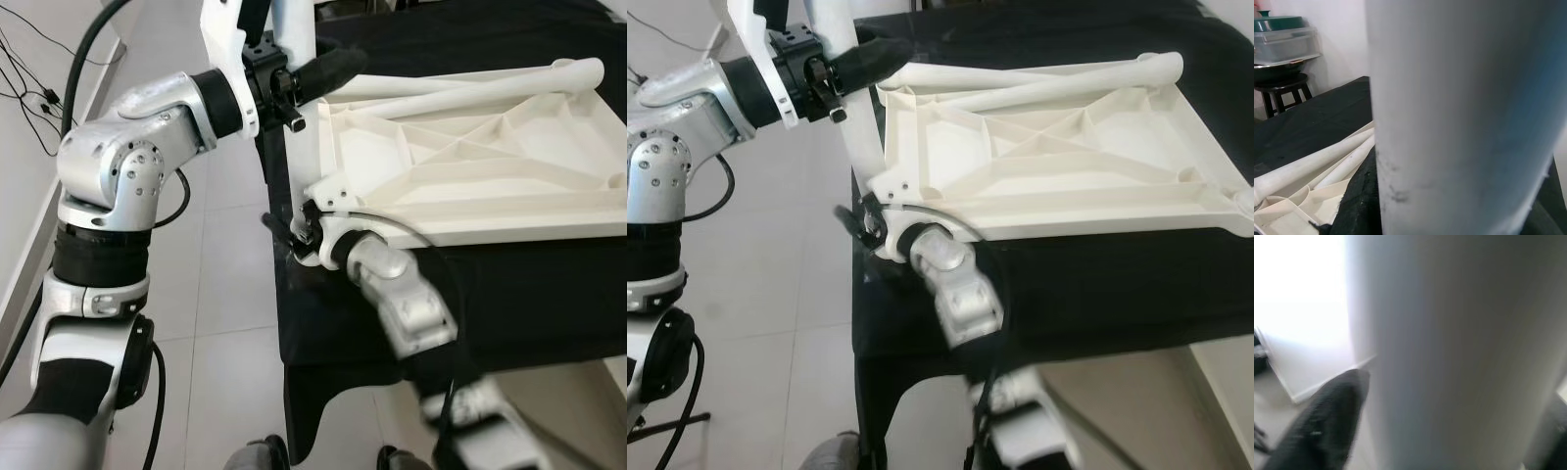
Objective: Building children table
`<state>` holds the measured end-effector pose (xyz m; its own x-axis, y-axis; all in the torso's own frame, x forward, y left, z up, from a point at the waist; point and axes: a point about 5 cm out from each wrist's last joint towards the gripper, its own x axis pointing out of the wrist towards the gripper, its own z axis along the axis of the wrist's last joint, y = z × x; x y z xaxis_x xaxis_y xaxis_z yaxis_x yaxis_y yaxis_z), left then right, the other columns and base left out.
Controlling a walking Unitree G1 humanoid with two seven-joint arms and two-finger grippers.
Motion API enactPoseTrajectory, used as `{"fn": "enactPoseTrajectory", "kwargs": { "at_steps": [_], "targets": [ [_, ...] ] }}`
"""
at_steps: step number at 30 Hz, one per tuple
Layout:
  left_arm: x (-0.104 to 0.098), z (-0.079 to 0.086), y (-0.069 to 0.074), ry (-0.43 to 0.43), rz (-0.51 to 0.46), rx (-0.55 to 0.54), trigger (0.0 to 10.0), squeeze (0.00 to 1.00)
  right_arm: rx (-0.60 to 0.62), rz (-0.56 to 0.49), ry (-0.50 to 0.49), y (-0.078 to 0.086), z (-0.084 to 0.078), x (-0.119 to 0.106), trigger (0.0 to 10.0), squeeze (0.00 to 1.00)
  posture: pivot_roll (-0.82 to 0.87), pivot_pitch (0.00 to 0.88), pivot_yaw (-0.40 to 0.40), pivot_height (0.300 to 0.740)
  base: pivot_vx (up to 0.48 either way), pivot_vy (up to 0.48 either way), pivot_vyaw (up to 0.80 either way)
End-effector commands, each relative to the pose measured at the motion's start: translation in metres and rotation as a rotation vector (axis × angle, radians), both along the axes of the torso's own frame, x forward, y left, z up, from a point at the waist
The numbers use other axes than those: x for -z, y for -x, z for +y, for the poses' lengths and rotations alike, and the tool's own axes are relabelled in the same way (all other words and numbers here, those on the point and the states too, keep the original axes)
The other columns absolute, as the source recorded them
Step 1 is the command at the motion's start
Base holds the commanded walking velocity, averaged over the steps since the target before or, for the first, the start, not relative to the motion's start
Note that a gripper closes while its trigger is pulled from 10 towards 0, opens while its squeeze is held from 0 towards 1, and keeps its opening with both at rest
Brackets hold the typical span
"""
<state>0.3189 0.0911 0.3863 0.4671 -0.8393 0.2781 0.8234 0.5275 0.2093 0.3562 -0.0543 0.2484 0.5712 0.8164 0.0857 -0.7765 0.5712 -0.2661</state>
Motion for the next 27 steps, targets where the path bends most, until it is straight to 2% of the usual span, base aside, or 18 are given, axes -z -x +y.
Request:
{"fn": "enactPoseTrajectory", "kwargs": {
  "at_steps": [1, 3, 4, 5, 8, 11, 12, 13, 19, 27],
  "targets": [
    [0.007, -0.01, 0.001, -0.031, 0.029, 0.049, 0.0, 0.0, -0.176, 0.002, 0.02, 0.005, 0.006, 0.0, 10.0, 1.0, -0.01, 0.192, 0.086, 0.74, 0.0, 0.0, 0.0],
    [0.006, -0.011, 0.001, -0.031, 0.027, 0.057, 0.0, 0.0, -0.293, 0.013, 0.067, 0.005, 0.003, -0.003, 10.0, 0.05, -0.01, 0.191, 0.087, 0.74, 0.0, 0.0, 0.0],
    [0.006, -0.011, 0.001, -0.031, 0.027, 0.057, 0.0, 0.0, -0.293, 0.013, 0.067, 0.005, 0.003, -0.003, 10.0, 0.05, -0.01, 0.191, 0.087, 0.74, 0.0, 0.0, 0.0],
    [0.006, -0.011, 0.002, -0.032, 0.026, 0.059, 0.0, 0.0, -0.335, 0.015, 0.091, 0.005, 0.004, -0.004, 10.0, 0.0, 0.0, 0.189, 0.09, 0.74, 0.0, 0.0, 0.0],
    [0.005, -0.012, 0.002, -0.036, 0.024, 0.065, 0.0, 0.0, -0.426, 0.024, 0.144, 0.002, 0.009, -0.003, 10.0, 0.0, 0.0, 0.19, 0.093, 0.74, 0.0, 0.0, 0.0],
    [0.005, -0.013, 0.003, -0.037, 0.023, 0.067, 0.0, 0.0, -0.455, 0.031, 0.153, 0.0, 0.011, -0.002, 10.0, 0.0, 0.0, 0.19, 0.093, 0.74, 0.0, 0.0, 0.0],
    [0.004, -0.014, 0.003, -0.038, 0.021, 0.068, 0.0, 0.0, -0.47, 0.037, 0.158, -0.002, 0.013, -0.001, 8.7, 0.0, 0.01, 0.192, 0.09, 0.74, 0.0, 0.0, 0.0],
    [0.003, -0.014, 0.003, -0.038, 0.018, 0.071, 0.0, 0.0, -0.482, 0.047, 0.16, -0.003, 0.016, 0.0, 0.0, 0.0, 0.01, 0.192, 0.089, 0.74, 0.0, 0.0, 0.0],
    [0.002, -0.015, 0.005, -0.04, 0.008, 0.079, 0.0, 0.0, -0.502, 0.069, 0.177, -0.007, 0.021, 0.006, 0.0, 0.0, 0.01, 0.189, 0.089, 0.74, 0.0, 0.0, 0.0],
    [0.003, -0.016, 0.005, -0.039, 0.007, 0.085, 0.0, 0.0, -0.462, 0.09, 0.175, -0.011, 0.018, 0.014, 0.0, 0.0, 0.0, 0.186, 0.089, 0.74, 0.0, 0.0, 0.0]
  ]
}}
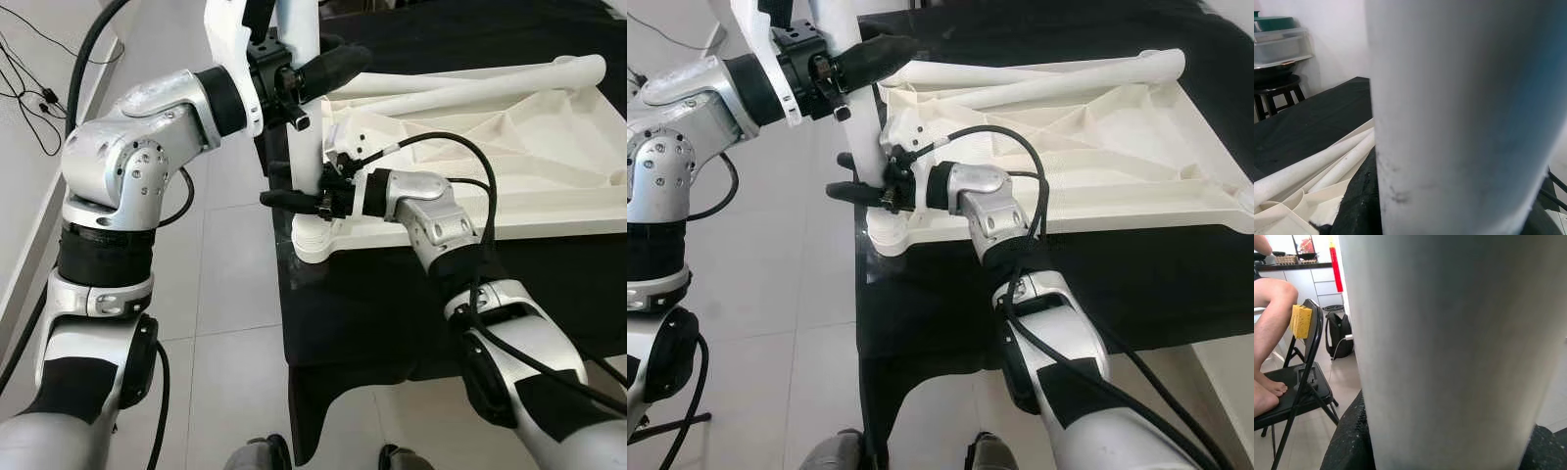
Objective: Building children table
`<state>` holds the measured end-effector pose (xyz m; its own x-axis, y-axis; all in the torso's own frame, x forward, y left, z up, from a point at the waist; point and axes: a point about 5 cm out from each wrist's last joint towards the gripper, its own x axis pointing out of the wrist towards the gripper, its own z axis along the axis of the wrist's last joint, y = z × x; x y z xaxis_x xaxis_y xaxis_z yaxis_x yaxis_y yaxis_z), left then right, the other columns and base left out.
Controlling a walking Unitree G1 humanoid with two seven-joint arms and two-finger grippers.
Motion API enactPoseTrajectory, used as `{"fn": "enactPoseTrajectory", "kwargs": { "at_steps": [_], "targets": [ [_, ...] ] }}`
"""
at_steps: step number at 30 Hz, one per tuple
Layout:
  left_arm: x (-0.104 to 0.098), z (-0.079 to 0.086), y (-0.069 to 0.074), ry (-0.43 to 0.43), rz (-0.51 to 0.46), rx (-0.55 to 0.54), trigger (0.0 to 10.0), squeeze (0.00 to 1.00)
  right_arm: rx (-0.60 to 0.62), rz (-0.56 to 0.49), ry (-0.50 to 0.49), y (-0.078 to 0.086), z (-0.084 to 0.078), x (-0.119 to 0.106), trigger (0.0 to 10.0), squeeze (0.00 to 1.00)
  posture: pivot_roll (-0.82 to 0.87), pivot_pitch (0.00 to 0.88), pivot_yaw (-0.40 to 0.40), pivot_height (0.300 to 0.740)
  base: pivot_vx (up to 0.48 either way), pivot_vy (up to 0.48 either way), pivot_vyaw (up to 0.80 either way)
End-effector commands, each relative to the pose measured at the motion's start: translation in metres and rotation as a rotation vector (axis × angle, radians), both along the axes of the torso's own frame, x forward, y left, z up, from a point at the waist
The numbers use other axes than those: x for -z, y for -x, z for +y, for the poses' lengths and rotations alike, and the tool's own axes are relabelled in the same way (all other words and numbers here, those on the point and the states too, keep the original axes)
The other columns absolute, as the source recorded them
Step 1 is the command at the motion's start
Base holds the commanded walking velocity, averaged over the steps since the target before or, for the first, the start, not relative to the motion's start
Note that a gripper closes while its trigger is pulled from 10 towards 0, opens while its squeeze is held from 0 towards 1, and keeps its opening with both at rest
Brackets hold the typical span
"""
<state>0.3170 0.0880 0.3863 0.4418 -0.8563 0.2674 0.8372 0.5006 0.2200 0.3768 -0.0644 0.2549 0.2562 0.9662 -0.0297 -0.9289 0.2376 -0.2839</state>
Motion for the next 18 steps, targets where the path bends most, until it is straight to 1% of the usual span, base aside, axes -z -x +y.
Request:
{"fn": "enactPoseTrajectory", "kwargs": {
  "at_steps": [1, 2, 4, 7, 8, 9, 10, 11, 12, 13, 14, 15, 16, 18],
  "targets": [
    [0.003, -0.013, 0.003, -0.025, 0.011, 0.056, 0.0, 0.0, -0.11, 0.051, 0.07, 0.01, 0.029, 0.021, 0.0, 0.0, 0.0, 0.186, 0.089, 0.74, 0.0, 0.0, 0.0],
    [0.003, -0.013, 0.003, -0.025, 0.009, 0.051, 0.0, 0.0, -0.074, 0.038, 0.091, 0.008, 0.025, 0.025, 0.0, 0.0, 0.0, 0.184, 0.088, 0.74, 0.0, 0.0, 0.0],
    [0.003, -0.013, 0.003, -0.024, 0.008, 0.051, 0.0, 0.0, -0.059, 0.028, 0.097, 0.007, 0.024, 0.027, 0.0, 0.0, 0.0, 0.184, 0.088, 0.74, 0.0, 0.0, 0.0],
    [0.004, -0.013, 0.003, -0.023, 0.007, 0.053, 0.0, 0.0, -0.017, 0.039, 0.067, 0.004, 0.02, 0.027, 0.0, 0.0, 0.0, 0.183, 0.088, 0.74, 0.0, 0.0, 0.0],
    [0.003, -0.013, 0.003, -0.006, 0.016, 0.062, 0.0, 0.0, 0.017, 0.035, 0.065, 0.003, 0.016, 0.03, 0.0, 0.0, -0.01, 0.182, 0.088, 0.74, 0.0, 0.0, 0.0],
    [0.003, -0.013, 0.003, -0.006, 0.016, 0.062, 0.0, 0.0, 0.017, 0.035, 0.065, 0.003, 0.016, 0.03, 0.0, 0.0, -0.01, 0.182, 0.088, 0.74, 0.0, 0.0, 0.0],
    [0.004, -0.014, 0.006, -0.013, 0.017, 0.089, 10.0, 1.0, 0.105, 0.064, 0.089, 0.002, 0.011, 0.039, 0.0, 0.0, -0.01, 0.184, 0.082, 0.74, 0.0, 0.0, 0.0],
    [0.004, -0.014, 0.006, -0.013, 0.017, 0.089, 10.0, 1.0, 0.105, 0.064, 0.089, 0.002, 0.011, 0.039, 0.0, 0.0, -0.01, 0.184, 0.082, 0.74, 0.0, 0.0, 0.0],
    [0.003, -0.015, 0.007, -0.007, 0.025, 0.094, 10.0, 1.0, 0.38, 0.129, 0.044, -0.001, 0.007, 0.053, 0.0, 0.0, 0.0, 0.183, 0.066, 0.74, 0.0, 0.0, 0.0],
    [0.002, -0.014, 0.007, -0.005, 0.029, 0.083, 10.0, 1.0, 0.557, 0.156, 0.035, 0.018, 0.01, 0.077, 0.0, 0.0, 0.01, 0.185, 0.063, 0.74, 0.0, 0.0, 0.0],
    [0.002, -0.014, 0.007, -0.005, 0.029, 0.083, 10.0, 1.0, 0.557, 0.156, 0.035, 0.018, 0.01, 0.077, 0.0, 0.0, 0.01, 0.185, 0.063, 0.74, 0.0, 0.0, 0.0],
    [0.001, -0.012, 0.006, 0.0, 0.034, 0.068, 10.0, 1.0, 0.696, 0.223, 0.0, 0.04, 0.012, 0.092, 0.0, 0.0, 0.01, 0.19, 0.069, 0.74, 0.0, 0.0, 0.0],
    [0.001, -0.01, 0.003, 0.003, 0.037, 0.052, 10.0, 1.0, 0.776, 0.245, -0.041, 0.056, 0.015, 0.097, 0.0, 0.0, 0.0, 0.204, 0.08, 0.74, 0.0, 0.0, 0.0],
    [0.001, -0.01, 0.003, 0.003, 0.037, 0.052, 10.0, 1.0, 0.776, 0.245, -0.041, 0.056, 0.015, 0.097, 0.0, 0.0, 0.0, 0.204, 0.08, 0.74, 0.0, 0.0, 0.0]
  ]
}}
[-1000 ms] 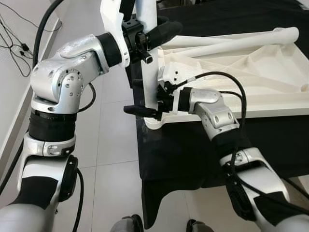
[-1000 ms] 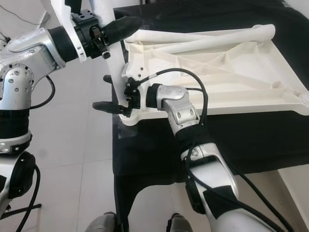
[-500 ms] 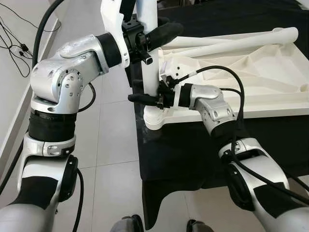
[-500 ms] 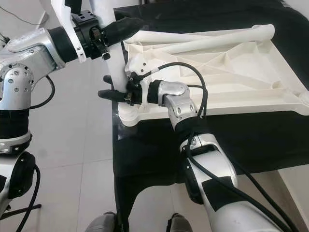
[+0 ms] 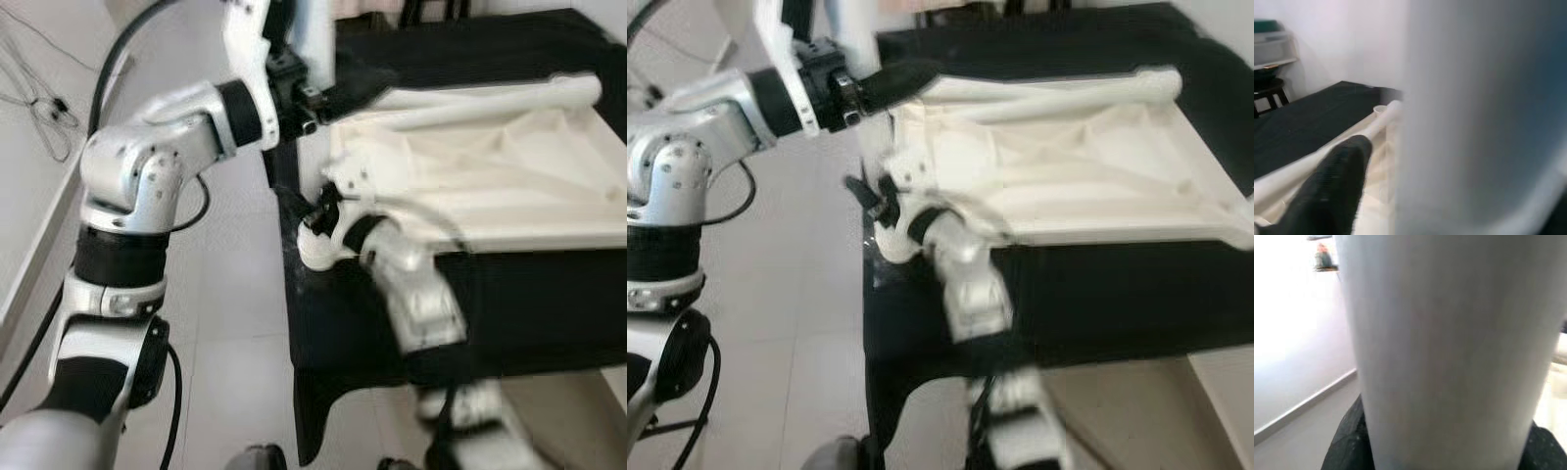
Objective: Building children table
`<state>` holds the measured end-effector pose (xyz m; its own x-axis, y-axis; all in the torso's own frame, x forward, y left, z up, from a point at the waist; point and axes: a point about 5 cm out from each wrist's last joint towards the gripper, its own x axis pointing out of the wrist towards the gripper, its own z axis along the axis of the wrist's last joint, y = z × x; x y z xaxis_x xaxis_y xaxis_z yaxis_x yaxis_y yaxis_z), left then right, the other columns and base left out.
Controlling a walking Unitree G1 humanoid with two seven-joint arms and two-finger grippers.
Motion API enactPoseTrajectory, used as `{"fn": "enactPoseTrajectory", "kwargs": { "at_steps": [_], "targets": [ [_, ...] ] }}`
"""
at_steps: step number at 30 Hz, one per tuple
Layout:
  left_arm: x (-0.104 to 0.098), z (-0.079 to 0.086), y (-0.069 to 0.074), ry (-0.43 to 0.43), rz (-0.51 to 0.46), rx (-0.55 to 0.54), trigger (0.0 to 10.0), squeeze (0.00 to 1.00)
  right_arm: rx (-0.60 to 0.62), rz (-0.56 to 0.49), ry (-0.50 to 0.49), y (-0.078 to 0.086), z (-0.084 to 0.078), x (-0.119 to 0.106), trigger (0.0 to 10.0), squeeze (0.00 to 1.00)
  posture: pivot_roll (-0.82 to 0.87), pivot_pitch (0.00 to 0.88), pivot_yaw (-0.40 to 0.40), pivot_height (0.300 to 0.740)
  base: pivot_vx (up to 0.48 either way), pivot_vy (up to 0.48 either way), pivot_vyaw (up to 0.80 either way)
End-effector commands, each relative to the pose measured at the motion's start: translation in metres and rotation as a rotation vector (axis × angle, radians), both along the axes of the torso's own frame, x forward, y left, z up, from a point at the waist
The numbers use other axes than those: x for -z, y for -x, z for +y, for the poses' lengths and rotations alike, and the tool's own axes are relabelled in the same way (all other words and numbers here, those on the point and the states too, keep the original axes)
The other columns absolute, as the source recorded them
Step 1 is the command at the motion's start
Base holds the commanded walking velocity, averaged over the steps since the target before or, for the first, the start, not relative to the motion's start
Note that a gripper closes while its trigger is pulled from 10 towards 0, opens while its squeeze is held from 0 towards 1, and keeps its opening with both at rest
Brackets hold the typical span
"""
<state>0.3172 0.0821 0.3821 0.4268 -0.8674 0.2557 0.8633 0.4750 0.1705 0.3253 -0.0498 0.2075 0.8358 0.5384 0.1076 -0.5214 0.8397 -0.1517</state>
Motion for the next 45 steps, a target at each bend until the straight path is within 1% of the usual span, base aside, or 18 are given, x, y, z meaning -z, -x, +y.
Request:
{"fn": "enactPoseTrajectory", "kwargs": {
  "at_steps": [1, 6, 7, 9, 10, 18, 22, 23, 26, 27, 30, 31, 33, 35, 36, 37, 38, 45],
  "targets": [
    [-0.003, -0.002, 0.002, -0.011, -0.012, 0.012, 10.0, 1.0, 0.047, 0.253, 0.039, 0.011, 0.003, 0.051, 0.0, 0.0, -0.01, 0.196, 0.09, 0.74, 0.0, 0.0, 0.0],
    [0.0, -0.007, -0.002, -0.02, -0.004, 0.007, 10.0, 1.0, 0.076, 0.194, 0.025, -0.002, 0.008, 0.041, 0.0, 0.0, -0.02, 0.18, 0.086, 0.74, 0.0, 0.0, 0.0],
    [0.0, -0.007, -0.005, -0.023, -0.003, -0.013, 10.0, 0.0, 0.076, 0.184, 0.025, -0.005, 0.009, 0.039, 0.0, 0.0, -0.02, 0.18, 0.085, 0.74, 0.0, 0.0, 0.0],
    [0.001, -0.006, -0.007, -0.025, -0.001, -0.028, 10.0, 0.0, 0.075, 0.182, 0.025, -0.007, 0.009, 0.039, 0.0, 0.0, -0.02, 0.18, 0.085, 0.74, 0.0, 0.0, 0.0],
    [0.002, -0.004, -0.006, -0.03, 0.0, -0.021, 0.0, 0.0, 0.072, 0.178, 0.026, -0.009, 0.009, 0.039, 0.0, 0.0, -0.02, 0.179, 0.085, 0.74, 0.0, 0.0, 0.0],
    [0.003, -0.001, -0.002, -0.042, -0.003, -0.011, 0.0, 0.0, 0.106, 0.196, 0.054, 0.003, 0.009, 0.028, 0.0, 0.0, -0.02, 0.178, 0.085, 0.74, 0.0, 0.0, 0.0],
    [0.002, -0.002, -0.002, -0.044, -0.008, -0.015, 0.0, 0.0, 0.077, 0.19, 0.056, 0.002, 0.009, 0.021, 0.0, 0.0, -0.01, 0.176, 0.082, 0.74, 0.0, 0.0, 0.0],
    [0.002, -0.002, -0.002, -0.045, -0.01, -0.016, 0.0, 0.0, 0.042, 0.162, 0.042, 0.0, 0.01, 0.013, 10.0, 0.0, -0.01, 0.177, 0.08, 0.74, 0.0, 0.0, 0.0],
    [0.002, -0.002, -0.002, -0.047, -0.012, -0.016, 0.0, 0.0, -0.038, 0.125, 0.026, -0.001, 0.013, 0.002, 10.0, 0.0, -0.01, 0.176, 0.079, 0.74, 0.0, 0.0, 0.0],
    [0.001, -0.002, -0.003, -0.049, -0.013, -0.018, 0.0, 0.0, -0.145, 0.078, 0.02, -0.004, 0.013, -0.011, 10.0, 1.0, 0.0, 0.175, 0.079, 0.74, 0.0, 0.0, 0.0],
    [0.0, -0.003, -0.004, -0.051, -0.017, -0.017, 0.0, 0.0, -0.507, -0.018, 0.068, -0.01, 0.005, -0.034, 10.0, 1.0, 0.0, 0.173, 0.081, 0.74, 0.0, 0.0, 0.0],
    [0.0, -0.003, -0.004, -0.051, -0.017, -0.017, 0.0, 0.0, -0.507, -0.018, 0.068, -0.01, 0.005, -0.034, 10.0, 1.0, 0.0, 0.173, 0.081, 0.74, 0.0, 0.0, 0.0],
    [0.0, -0.003, -0.004, -0.052, -0.018, -0.016, 0.0, 0.0, -0.691, -0.04, 0.124, -0.014, -0.005, -0.041, 10.0, 1.0, 0.0, 0.169, 0.086, 0.74, 0.0, 0.0, 0.0],
    [0.0, -0.003, -0.004, -0.051, -0.018, -0.015, 0.0, 0.0, -0.751, -0.046, 0.16, -0.015, -0.009, -0.042, 10.0, 1.0, 0.0, 0.169, 0.086, 0.74, 0.0, 0.0, 0.0],
    [0.0, -0.003, -0.004, -0.052, -0.02, -0.015, 0.0, 0.0, -0.787, -0.035, 0.2, -0.019, -0.012, -0.043, 10.0, 0.84, 0.01, 0.168, 0.087, 0.74, 0.0, 0.0, 0.0],
    [-0.001, -0.003, -0.003, -0.052, -0.021, -0.015, 0.0, 0.0, -0.816, -0.017, 0.223, -0.021, -0.013, -0.042, 10.0, 0.07, 0.02, 0.167, 0.088, 0.74, 0.0, 0.0, 0.0],
    [-0.001, -0.003, -0.003, -0.053, -0.022, -0.014, 0.0, 0.0, -0.833, 0.005, 0.235, -0.025, -0.014, -0.041, 10.0, 0.0, 0.02, 0.167, 0.088, 0.74, 0.0, 0.0, 0.0],
    [-0.001, -0.004, -0.002, -0.057, -0.024, -0.012, 0.0, 0.0, -0.846, 0.061, 0.254, -0.037, -0.006, -0.032, 10.0, 0.0, 0.04, 0.168, 0.091, 0.74, 0.0, 0.0, 0.0]
  ]
}}
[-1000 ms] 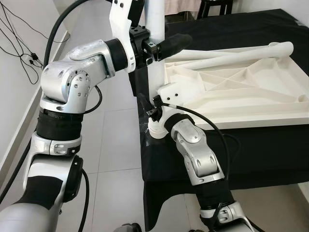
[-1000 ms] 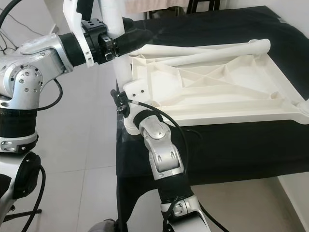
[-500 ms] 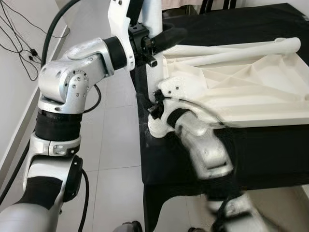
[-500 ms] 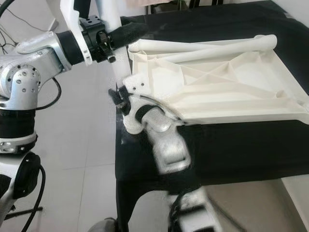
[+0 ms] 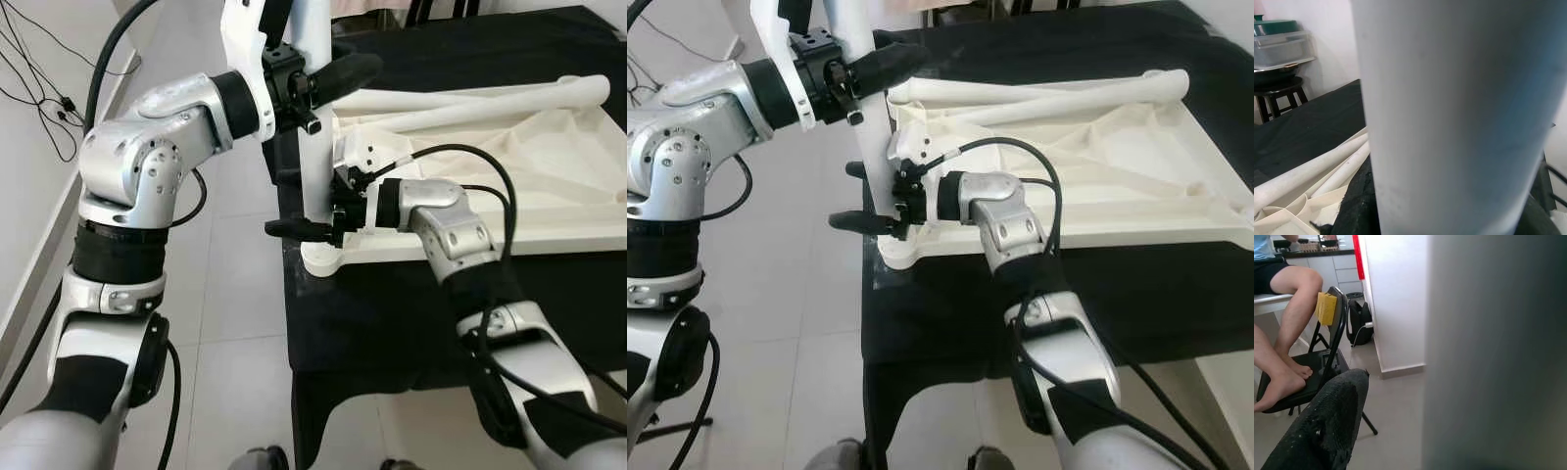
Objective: Building children table
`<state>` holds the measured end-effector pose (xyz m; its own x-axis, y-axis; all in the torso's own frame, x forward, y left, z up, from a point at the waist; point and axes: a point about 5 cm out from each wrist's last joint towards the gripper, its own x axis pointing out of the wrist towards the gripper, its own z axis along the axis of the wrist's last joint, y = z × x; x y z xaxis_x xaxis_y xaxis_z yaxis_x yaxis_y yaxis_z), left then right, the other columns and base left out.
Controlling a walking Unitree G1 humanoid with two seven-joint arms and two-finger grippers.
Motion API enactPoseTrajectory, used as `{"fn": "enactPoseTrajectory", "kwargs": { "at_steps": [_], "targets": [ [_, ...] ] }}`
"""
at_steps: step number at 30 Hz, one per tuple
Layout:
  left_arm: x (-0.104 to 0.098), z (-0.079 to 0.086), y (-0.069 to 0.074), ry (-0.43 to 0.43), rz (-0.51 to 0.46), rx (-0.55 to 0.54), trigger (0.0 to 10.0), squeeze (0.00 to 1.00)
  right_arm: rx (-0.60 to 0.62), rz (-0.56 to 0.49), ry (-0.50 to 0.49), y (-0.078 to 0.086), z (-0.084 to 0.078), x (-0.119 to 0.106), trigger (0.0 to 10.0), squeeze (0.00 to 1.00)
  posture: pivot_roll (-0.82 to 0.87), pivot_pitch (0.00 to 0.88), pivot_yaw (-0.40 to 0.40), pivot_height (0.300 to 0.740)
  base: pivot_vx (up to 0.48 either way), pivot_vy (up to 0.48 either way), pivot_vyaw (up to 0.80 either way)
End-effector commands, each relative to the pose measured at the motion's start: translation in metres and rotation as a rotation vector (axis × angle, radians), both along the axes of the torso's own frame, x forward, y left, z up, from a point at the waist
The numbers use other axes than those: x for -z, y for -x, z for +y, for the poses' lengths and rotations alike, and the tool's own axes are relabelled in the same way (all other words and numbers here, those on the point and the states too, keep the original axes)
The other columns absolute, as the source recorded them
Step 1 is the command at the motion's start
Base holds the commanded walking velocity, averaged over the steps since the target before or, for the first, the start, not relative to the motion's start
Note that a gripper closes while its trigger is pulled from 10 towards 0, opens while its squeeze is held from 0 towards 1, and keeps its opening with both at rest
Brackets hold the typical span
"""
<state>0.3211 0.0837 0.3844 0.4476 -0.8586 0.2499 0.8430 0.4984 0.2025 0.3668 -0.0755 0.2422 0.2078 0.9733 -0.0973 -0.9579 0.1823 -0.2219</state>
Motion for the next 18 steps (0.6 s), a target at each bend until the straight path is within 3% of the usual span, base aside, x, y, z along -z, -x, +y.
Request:
{"fn": "enactPoseTrajectory", "kwargs": {
  "at_steps": [1, 2, 3, 4, 18],
  "targets": [
    [0.001, -0.005, 0.002, -0.039, 0.003, 0.019, 0.0, 0.0, -0.063, -0.001, 0.035, 0.003, 0.021, 0.004, 10.0, 0.0, 0.04, 0.168, 0.091, 0.74, 0.0, 0.0, 0.0],
    [0.001, -0.005, 0.002, -0.039, 0.003, 0.019, 0.0, 0.0, -0.077, 0.002, 0.033, 0.002, 0.021, 0.004, 10.0, 0.0, 0.04, 0.168, 0.091, 0.74, 0.0, 0.0, 0.0],
    [0.001, -0.005, 0.003, -0.041, 0.002, 0.019, 0.0, 0.0, -0.084, 0.008, 0.034, 0.001, 0.022, 0.006, 3.5, 0.0, 0.04, 0.169, 0.092, 0.74, 0.0, 0.0, 0.0],
    [0.001, -0.005, 0.003, -0.042, 0.002, 0.02, 0.0, 0.0, -0.085, 0.01, 0.04, 0.001, 0.023, 0.008, 0.0, 0.0, 0.04, 0.167, 0.091, 0.74, 0.0, 0.0, 0.0],
    [0.001, -0.004, 0.003, -0.049, -0.005, 0.029, 0.0, 0.0, -0.086, 0.015, 0.075, -0.001, 0.024, 0.026, 0.0, 0.0, 0.04, 0.158, 0.096, 0.74, 0.0, 0.0, 0.0]
  ]
}}
